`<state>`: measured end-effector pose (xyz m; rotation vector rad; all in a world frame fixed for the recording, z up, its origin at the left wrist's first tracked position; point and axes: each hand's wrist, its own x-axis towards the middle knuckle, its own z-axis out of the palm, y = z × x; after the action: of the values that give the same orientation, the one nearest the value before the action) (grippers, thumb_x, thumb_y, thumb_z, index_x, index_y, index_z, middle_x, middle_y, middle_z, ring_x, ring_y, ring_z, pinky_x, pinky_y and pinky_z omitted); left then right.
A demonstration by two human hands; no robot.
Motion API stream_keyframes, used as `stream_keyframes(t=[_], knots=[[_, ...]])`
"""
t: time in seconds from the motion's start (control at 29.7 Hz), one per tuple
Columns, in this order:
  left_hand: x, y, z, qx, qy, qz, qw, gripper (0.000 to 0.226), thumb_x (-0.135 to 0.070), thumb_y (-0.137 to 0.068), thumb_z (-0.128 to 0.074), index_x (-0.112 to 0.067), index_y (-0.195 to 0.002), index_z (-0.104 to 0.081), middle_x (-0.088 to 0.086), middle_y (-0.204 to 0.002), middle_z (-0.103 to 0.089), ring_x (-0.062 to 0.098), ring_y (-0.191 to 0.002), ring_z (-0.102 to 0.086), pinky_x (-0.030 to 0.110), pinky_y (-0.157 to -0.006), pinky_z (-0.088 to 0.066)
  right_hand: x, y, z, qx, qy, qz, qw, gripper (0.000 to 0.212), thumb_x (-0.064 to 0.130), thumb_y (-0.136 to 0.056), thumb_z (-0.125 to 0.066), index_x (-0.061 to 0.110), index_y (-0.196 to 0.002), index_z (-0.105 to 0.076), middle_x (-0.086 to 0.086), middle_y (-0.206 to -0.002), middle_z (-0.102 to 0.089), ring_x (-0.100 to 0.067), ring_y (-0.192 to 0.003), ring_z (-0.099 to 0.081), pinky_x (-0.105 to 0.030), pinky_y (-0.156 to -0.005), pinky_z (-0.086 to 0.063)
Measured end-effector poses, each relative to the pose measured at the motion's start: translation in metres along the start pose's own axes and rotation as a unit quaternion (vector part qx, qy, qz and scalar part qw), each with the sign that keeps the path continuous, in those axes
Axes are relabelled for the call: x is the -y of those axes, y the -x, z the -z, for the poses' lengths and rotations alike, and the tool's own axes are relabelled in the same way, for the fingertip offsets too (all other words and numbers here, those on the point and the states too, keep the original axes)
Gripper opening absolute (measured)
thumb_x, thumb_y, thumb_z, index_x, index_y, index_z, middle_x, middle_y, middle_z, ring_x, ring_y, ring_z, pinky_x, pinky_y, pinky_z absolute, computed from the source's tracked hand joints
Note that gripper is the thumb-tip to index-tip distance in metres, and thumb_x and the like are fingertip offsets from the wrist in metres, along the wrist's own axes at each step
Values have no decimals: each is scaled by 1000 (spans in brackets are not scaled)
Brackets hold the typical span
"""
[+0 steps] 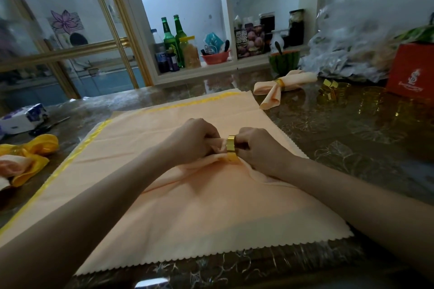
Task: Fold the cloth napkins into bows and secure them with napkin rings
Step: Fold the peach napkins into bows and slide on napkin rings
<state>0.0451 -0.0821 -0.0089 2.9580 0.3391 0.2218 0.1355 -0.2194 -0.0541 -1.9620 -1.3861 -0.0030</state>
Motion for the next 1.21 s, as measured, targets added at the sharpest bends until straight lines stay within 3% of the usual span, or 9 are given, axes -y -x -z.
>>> stream_keyframes(t=[0.13, 0.27, 0.51, 0.61, 0.71, 0.88, 1.08, 1.15, 1.21], knots=[[-2, 4, -1, 19, 13, 4, 1000, 35, -14, -90, -57, -22, -123, -58, -3, -112, -65, 15, -103, -59, 26, -90, -46, -2, -3, 1, -6, 17, 8, 1000, 18, 13, -88, -62, 15, -70, -57, 10, -65, -42, -4, -61, -39, -15, -56, -28], [-15, 6, 7, 91, 110, -16, 990, 57, -11, -88, -58, -25, -140, -39, -6, -134, -49, 10, -125, -43, 20, -98, -31, -5, -4, 1, -28, -19, -13, 999, 12, 5, -83, -62, 5, -72, -67, 11, -58, -46, -5, -54, -41, -13, -53, -30], [-17, 11, -4, 1, 73, -72, 995, 51, -25, -81, -72, -22, -128, -53, -6, -122, -60, 10, -111, -55, 19, -95, -40, -9, -1, 0, -31, -111, -11, 993, 12, 1, -83, -62, -3, -78, -71, 2, -59, -56, 4, -57, -50, -11, -56, -36], [-6, 12, -5, -8, 36, -65, 997, 48, -29, -80, -72, -22, -124, -55, -4, -116, -62, 12, -104, -56, 27, -94, -45, -11, 3, 8, -55, -183, -38, 981, 17, 12, -85, -66, -3, -85, -73, -18, -78, -68, -8, -69, -55, -25, -64, -44], [16, 17, -1, -21, -7, -13, 1000, 45, -31, -79, -71, -24, -121, -55, -6, -113, -61, 13, -101, -55, 29, -91, -45, -14, 6, 19, -73, -203, -73, 974, 14, 17, -86, -66, 7, -90, -74, -14, -85, -70, -12, -70, -56, -19, -62, -44], [35, 31, -8, -87, -29, -36, 995, 44, -33, -81, -69, -28, -122, -54, -10, -116, -58, 11, -105, -53, 32, -95, -44, 0, -5, 16, 20, -233, -147, 961, 23, 28, -94, -53, 17, -113, -60, 3, -92, -58, -3, -77, -51, -9, -60, -40], [38, 33, -8, -234, -120, -170, 950, 54, -37, -74, -73, -18, -122, -57, 3, -116, -64, 22, -98, -61, 36, -79, -48, 10, -11, 22, 119, -143, -195, 963, 29, 49, -92, -50, 22, -84, -57, 4, -81, -57, -8, -71, -54, -18, -57, -38], [30, 36, -7, -254, -51, -138, 956, 67, -41, -73, -72, -18, -131, -48, 4, -121, -58, 20, -99, -58, 34, -80, -49, 10, -10, 25, 97, -188, -181, 960, 27, 44, -92, -52, 20, -97, -61, 1, -90, -61, -11, -79, -58, -20, -64, -43], [20, 39, -4, -262, 120, -12, 957, 86, -36, -66, -79, -20, -139, -36, -4, -117, -50, 13, -98, -53, 28, -81, -46, 11, -9, 29, 56, -282, -183, 940, 31, 40, -91, -54, 17, -109, -62, -4, -100, -64, -16, -90, -60, -24, -72, -47]])
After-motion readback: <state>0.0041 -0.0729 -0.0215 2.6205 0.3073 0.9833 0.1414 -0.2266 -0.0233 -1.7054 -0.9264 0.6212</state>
